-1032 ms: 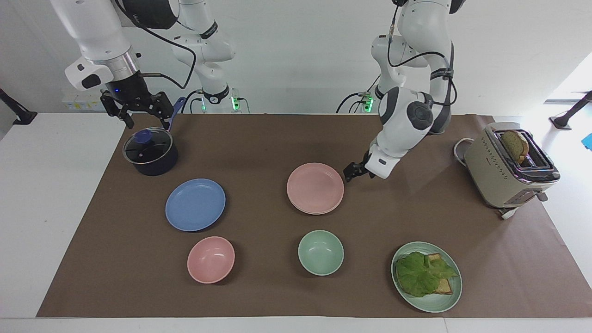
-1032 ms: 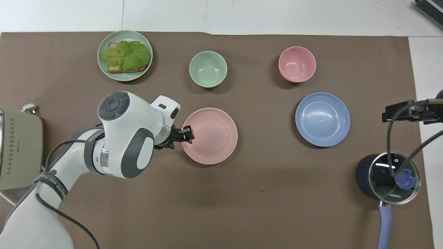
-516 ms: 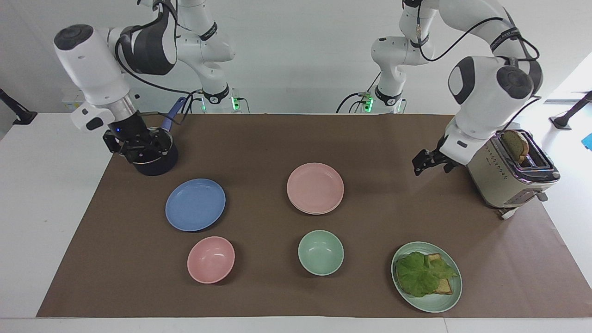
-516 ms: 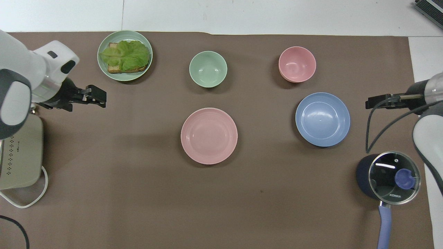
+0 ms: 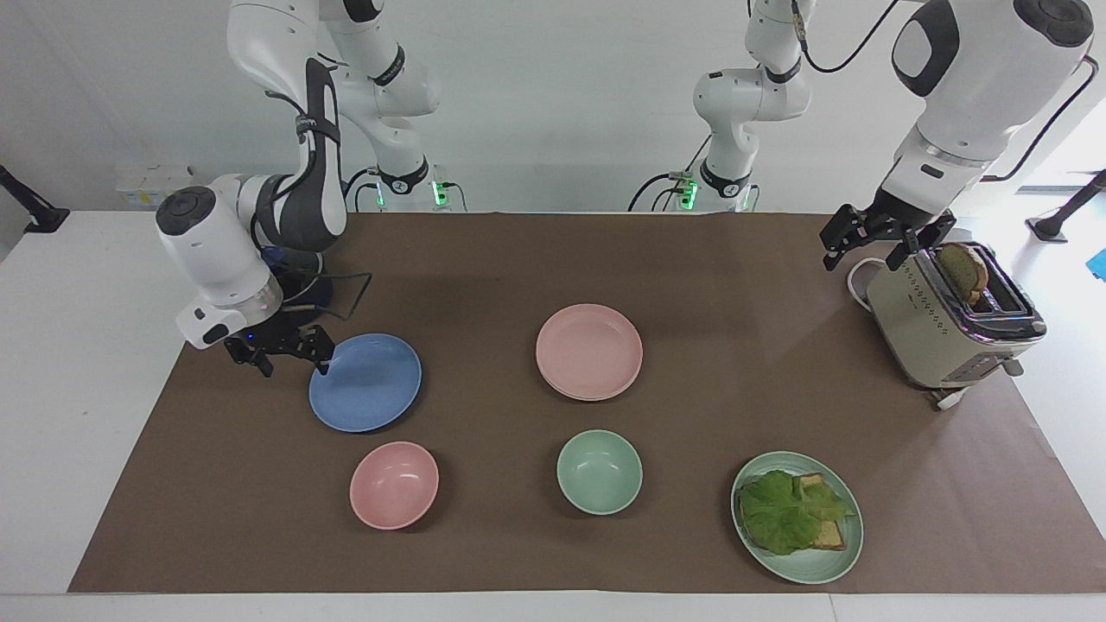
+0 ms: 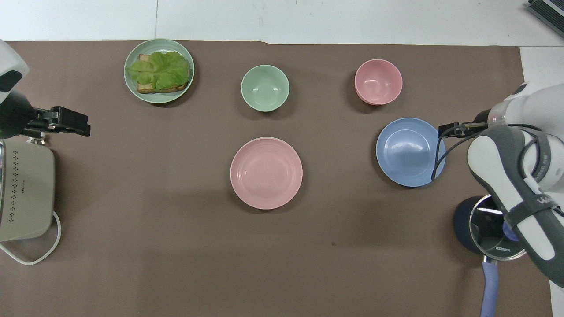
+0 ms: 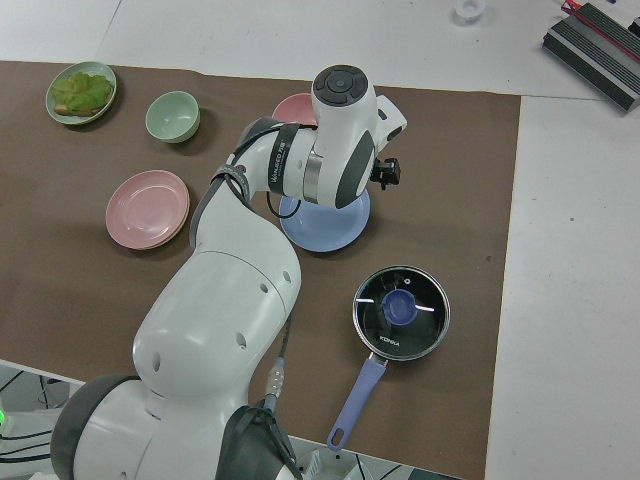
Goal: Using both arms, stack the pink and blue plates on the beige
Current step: 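Grasp the blue plate rim with the right gripper and lift it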
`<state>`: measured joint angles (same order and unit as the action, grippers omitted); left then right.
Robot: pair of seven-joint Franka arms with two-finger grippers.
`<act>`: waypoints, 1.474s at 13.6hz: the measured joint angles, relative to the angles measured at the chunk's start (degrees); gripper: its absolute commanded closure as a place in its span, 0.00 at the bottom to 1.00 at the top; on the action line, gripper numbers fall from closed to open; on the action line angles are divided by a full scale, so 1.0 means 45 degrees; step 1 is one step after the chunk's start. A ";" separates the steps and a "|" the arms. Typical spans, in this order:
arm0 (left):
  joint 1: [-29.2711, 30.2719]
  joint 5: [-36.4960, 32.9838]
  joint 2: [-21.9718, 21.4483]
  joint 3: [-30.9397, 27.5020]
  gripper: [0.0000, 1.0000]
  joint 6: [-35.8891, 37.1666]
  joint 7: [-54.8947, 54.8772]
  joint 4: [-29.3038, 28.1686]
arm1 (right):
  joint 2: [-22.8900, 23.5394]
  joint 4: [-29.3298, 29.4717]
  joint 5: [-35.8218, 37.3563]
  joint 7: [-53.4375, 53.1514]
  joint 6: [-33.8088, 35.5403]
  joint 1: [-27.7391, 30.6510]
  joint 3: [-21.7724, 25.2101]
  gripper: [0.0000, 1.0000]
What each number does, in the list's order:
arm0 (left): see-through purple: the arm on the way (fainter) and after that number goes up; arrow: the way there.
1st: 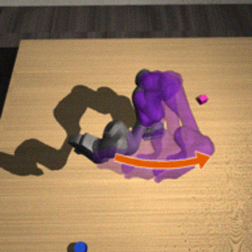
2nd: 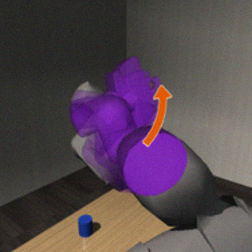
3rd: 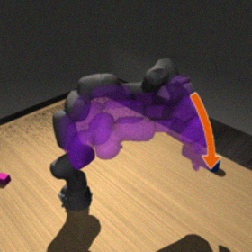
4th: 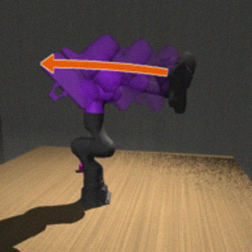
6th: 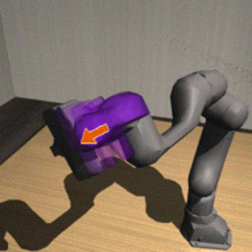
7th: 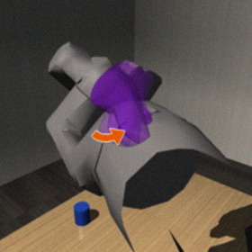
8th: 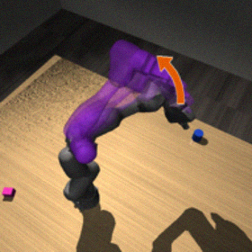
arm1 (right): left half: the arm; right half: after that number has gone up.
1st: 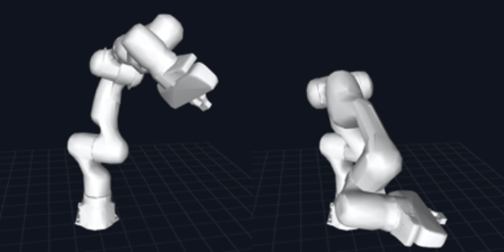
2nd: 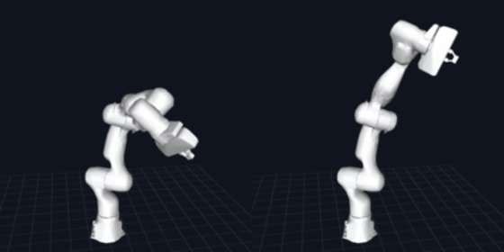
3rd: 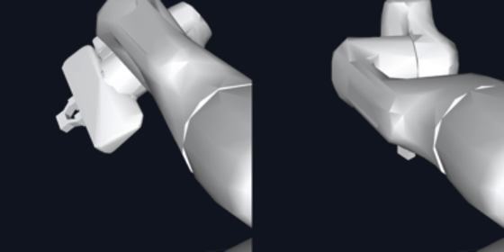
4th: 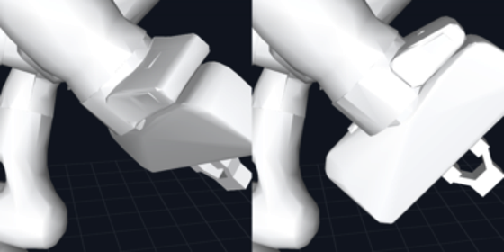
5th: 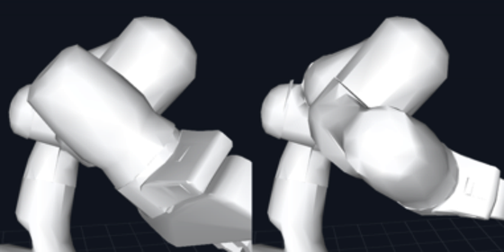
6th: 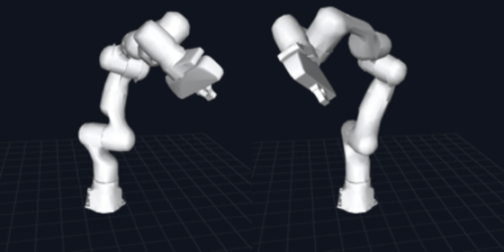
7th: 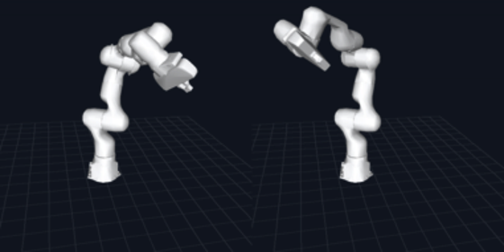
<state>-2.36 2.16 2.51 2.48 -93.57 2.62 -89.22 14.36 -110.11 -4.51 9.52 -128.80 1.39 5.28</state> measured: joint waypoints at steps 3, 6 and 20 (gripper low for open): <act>0.0000 0.0000 0.0027 -0.0006 0.00 0.0000 0.0000 -0.0027 | 0.0449 -0.0266 0.0000 0.0010 -0.0169 0.0198 0.0002 0.09; 0.0000 0.0000 0.0030 -0.0006 0.00 0.0000 0.0000 -0.0028 | 0.0793 -0.0281 0.0000 0.0017 -0.0224 0.0272 0.0001 0.20; 0.0000 0.0000 0.0036 -0.0007 0.00 0.0000 0.0000 -0.0030 | 0.0961 -0.0332 -0.0159 0.0561 -0.0259 0.0337 -0.0004 1.00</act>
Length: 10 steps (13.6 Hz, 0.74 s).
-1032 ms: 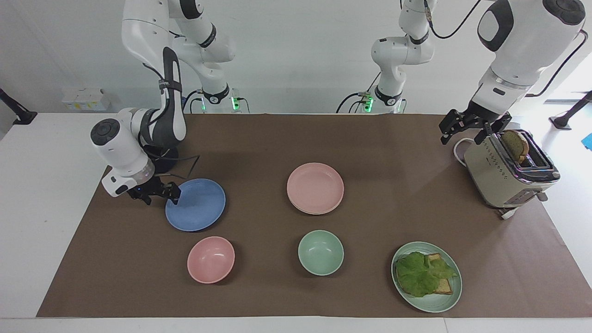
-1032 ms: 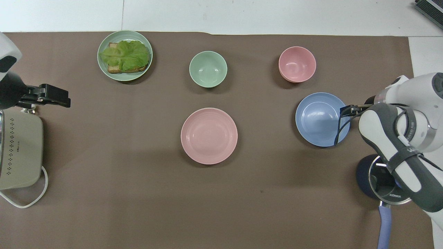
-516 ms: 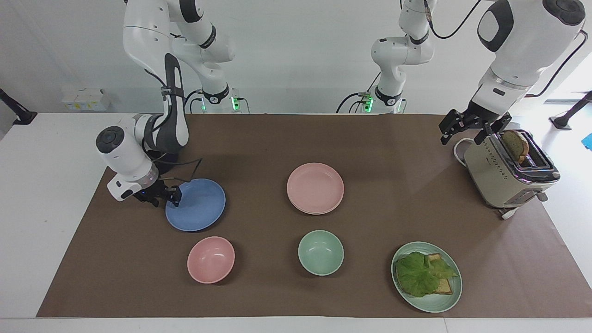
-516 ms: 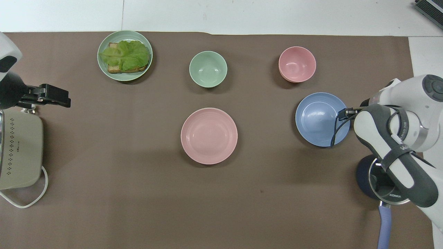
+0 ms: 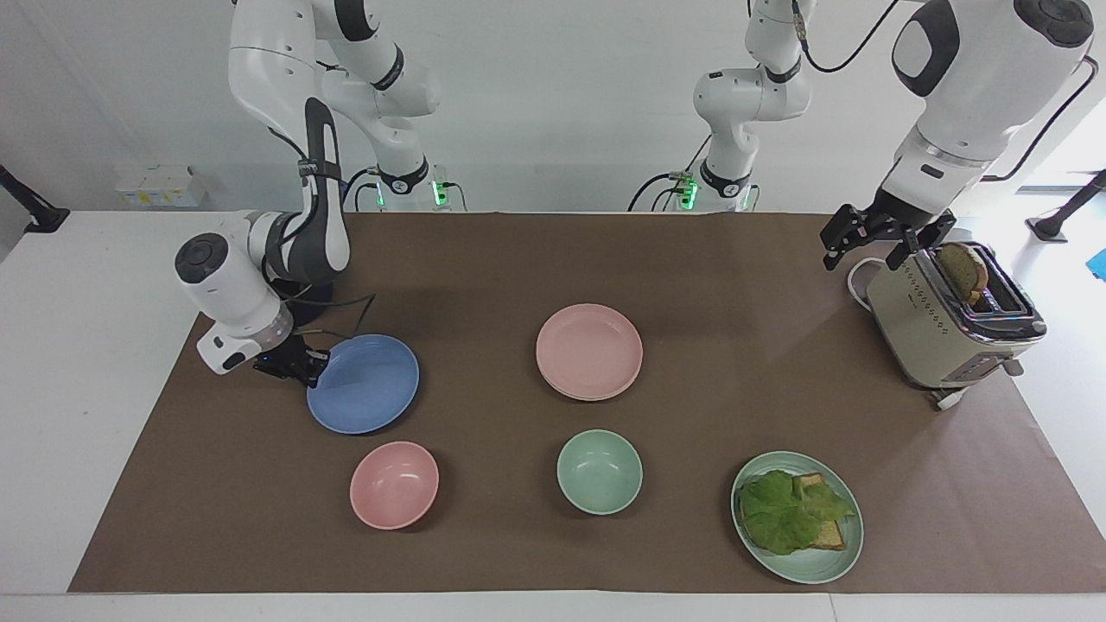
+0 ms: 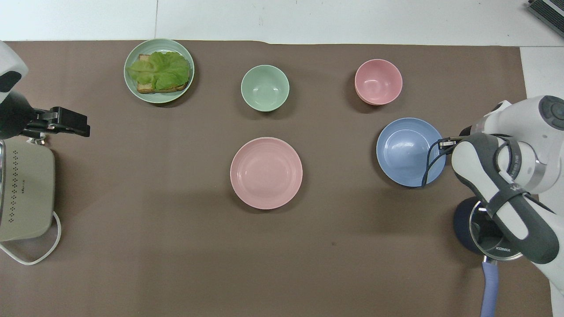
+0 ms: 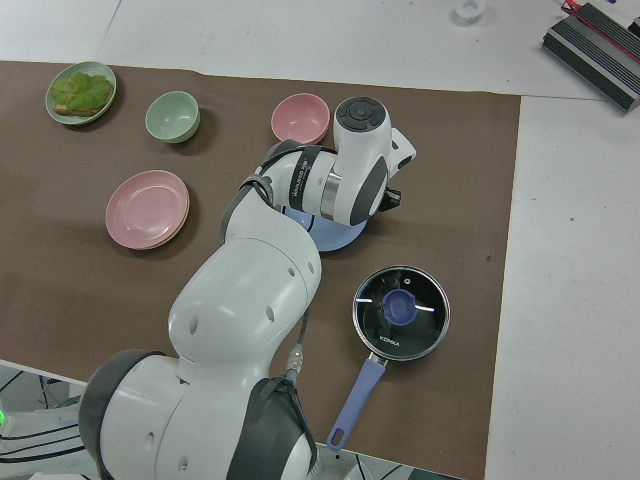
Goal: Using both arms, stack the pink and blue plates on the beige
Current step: 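Grasp the blue plate rim with the right gripper and lift it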
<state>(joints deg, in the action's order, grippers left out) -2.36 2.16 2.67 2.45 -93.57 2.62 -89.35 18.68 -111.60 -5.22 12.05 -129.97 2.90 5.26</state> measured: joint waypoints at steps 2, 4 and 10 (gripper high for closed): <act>0.0000 0.0000 0.0000 0.0000 0.00 0.0000 0.0000 0.0000 | -0.0341 0.0076 -0.0162 0.0145 0.0332 -0.0026 -0.0041 1.00; 0.0000 0.0000 0.0000 0.0000 0.00 0.0000 0.0000 0.0000 | -0.1074 0.0139 -0.0815 0.0164 0.1197 -0.0130 -0.0126 1.00; 0.0000 0.0000 0.0000 0.0000 0.00 0.0000 0.0000 0.0000 | -0.2431 0.0119 -0.1594 -0.0917 0.2565 -0.0227 -0.1727 1.00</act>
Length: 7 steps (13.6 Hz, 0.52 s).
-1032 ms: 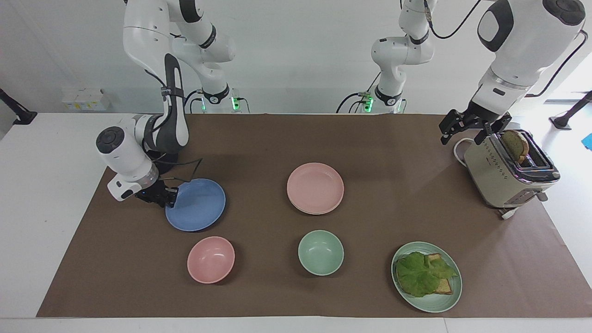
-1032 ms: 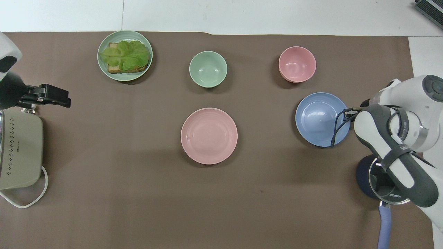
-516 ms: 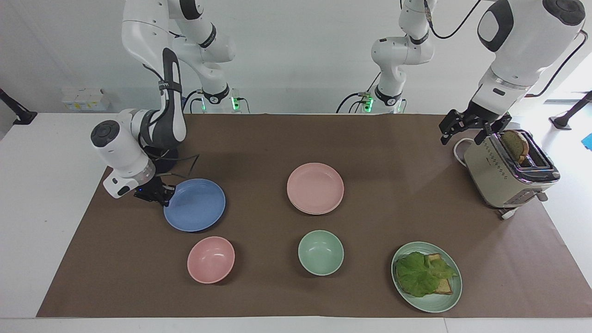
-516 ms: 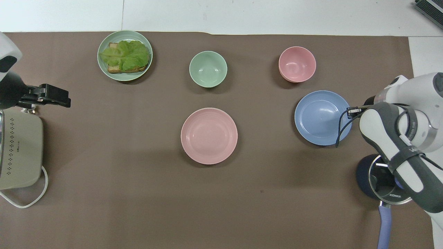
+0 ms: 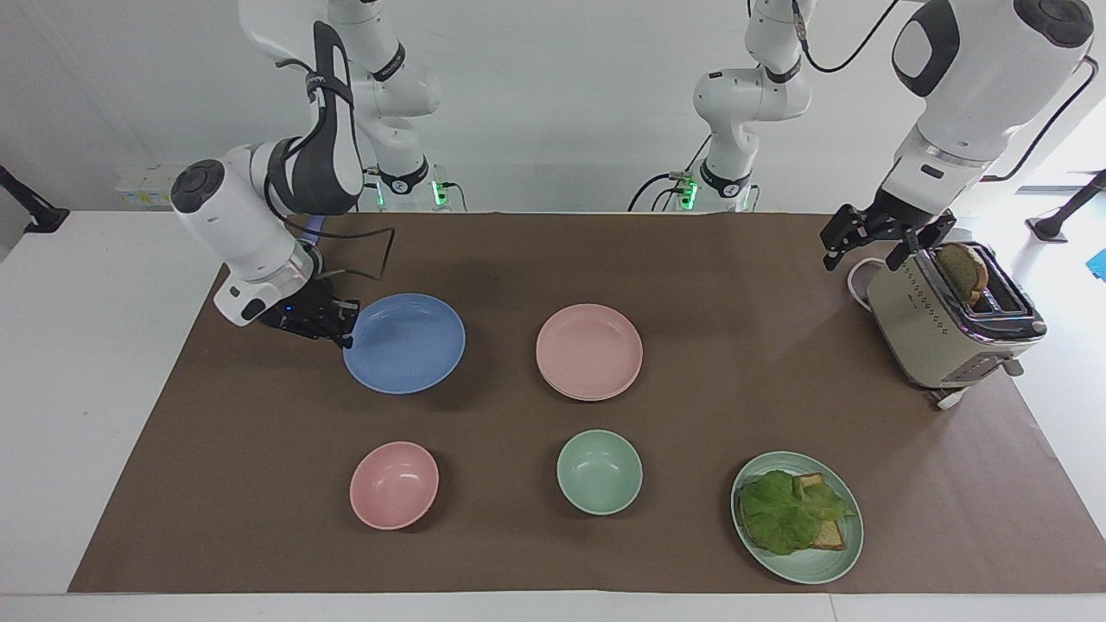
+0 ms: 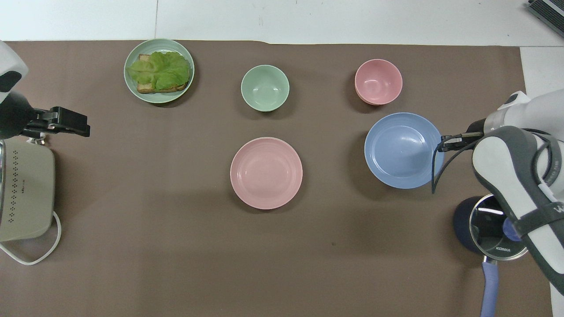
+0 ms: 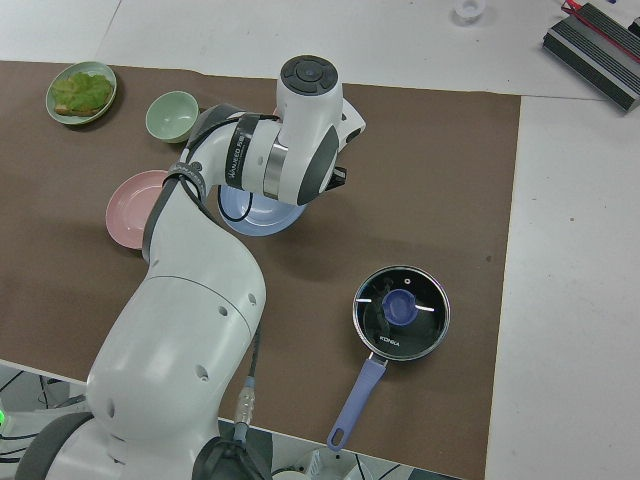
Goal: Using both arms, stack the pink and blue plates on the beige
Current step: 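Grasp the blue plate rim with the right gripper and lift it, then carry the blue plate with the right gripper onto the pink plate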
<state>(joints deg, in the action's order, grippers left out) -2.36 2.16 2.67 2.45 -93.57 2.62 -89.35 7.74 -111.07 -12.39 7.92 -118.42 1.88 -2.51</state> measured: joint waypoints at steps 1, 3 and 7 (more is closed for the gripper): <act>0.0000 0.0000 0.0000 0.0000 0.00 0.0000 0.0000 0.0000 | 0.0016 -0.0006 -0.0001 -0.0635 -0.0153 -0.0057 -0.0486 1.00; 0.0000 0.0000 0.0000 0.0000 0.00 0.0000 0.0000 0.0000 | 0.0070 -0.0022 -0.0002 -0.2024 -0.0752 -0.0763 -0.1001 1.00; 0.0000 0.0000 0.0000 0.0000 0.00 0.0000 0.0000 0.0000 | 0.0577 -0.0081 -0.0002 -0.4895 -0.1806 -0.2752 -0.1095 1.00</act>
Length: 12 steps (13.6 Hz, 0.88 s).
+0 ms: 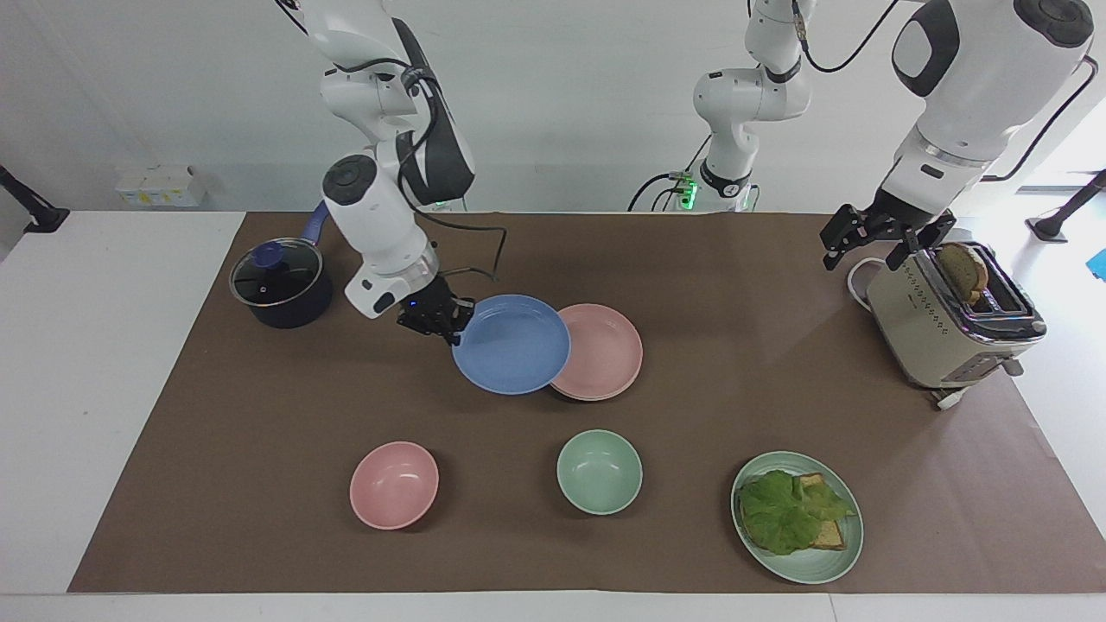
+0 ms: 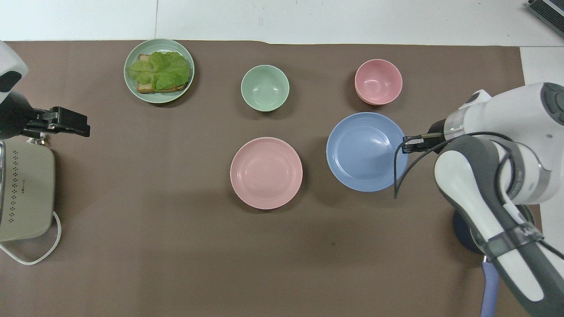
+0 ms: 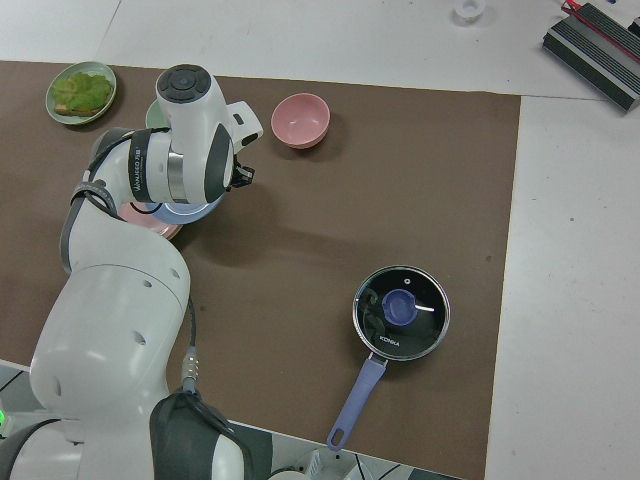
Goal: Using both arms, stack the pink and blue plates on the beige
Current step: 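Carry the blue plate with the right gripper onto the pink plate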
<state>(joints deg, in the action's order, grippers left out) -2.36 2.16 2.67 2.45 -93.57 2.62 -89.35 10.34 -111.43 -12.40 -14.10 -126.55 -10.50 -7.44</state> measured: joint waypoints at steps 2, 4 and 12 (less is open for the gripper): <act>0.0000 0.0000 0.0000 0.0000 0.00 0.0000 0.0000 0.0000 | 0.0364 -0.0008 0.0000 -0.1028 -0.0358 -0.0774 -0.0008 1.00; 0.0000 0.0000 0.0000 0.0000 0.00 0.0000 0.0000 0.0000 | 0.0593 -0.0013 0.0000 -0.1783 -0.0441 -0.1242 -0.0007 1.00; 0.0000 0.0000 0.0000 0.0000 0.00 0.0000 0.0000 0.0000 | 0.1308 -0.0015 0.0000 -0.3279 -0.0863 -0.2304 0.0017 1.00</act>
<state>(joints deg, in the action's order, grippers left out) -2.36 2.16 2.67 2.45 -93.57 2.62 -89.35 16.23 -111.50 -12.40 -28.86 -130.44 -20.87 -7.36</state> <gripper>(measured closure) 0.000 0.956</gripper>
